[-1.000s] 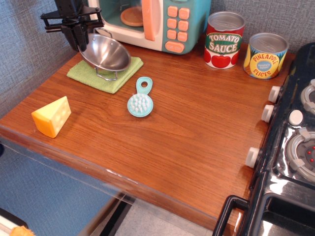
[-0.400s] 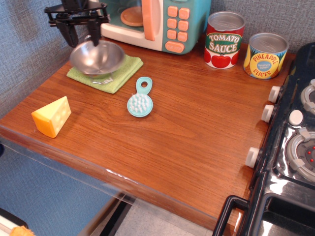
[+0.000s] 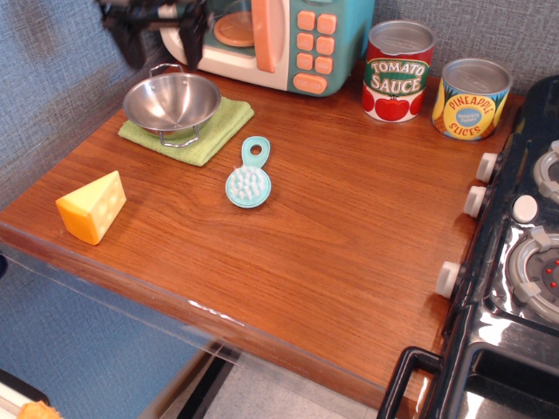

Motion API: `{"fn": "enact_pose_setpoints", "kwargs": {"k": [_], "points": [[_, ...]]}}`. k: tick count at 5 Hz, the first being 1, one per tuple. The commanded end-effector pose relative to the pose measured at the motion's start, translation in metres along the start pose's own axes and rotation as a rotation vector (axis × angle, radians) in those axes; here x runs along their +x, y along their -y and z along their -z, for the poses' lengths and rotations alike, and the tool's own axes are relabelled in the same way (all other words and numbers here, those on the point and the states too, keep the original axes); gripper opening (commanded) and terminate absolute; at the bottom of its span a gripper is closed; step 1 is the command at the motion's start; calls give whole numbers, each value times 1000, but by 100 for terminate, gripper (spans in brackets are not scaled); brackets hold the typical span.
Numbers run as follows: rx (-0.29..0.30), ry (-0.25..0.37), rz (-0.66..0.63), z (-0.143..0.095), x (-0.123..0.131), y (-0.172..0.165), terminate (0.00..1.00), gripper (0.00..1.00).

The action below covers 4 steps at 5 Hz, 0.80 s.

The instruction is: Place the colander on the green towel

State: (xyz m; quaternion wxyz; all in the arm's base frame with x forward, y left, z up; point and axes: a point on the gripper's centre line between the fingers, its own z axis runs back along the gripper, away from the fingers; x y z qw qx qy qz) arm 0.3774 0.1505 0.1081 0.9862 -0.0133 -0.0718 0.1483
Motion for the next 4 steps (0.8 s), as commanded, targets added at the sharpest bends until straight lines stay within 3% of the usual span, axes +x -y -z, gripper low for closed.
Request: {"fn": "enact_pose_setpoints", "kwargs": {"k": [1, 3, 4], "points": [[-8, 47, 222, -16, -13, 37, 0, 100], [-3, 58, 292, -14, -15, 45, 0, 100], [-3, 58, 292, -14, -15, 45, 100, 100]]}}
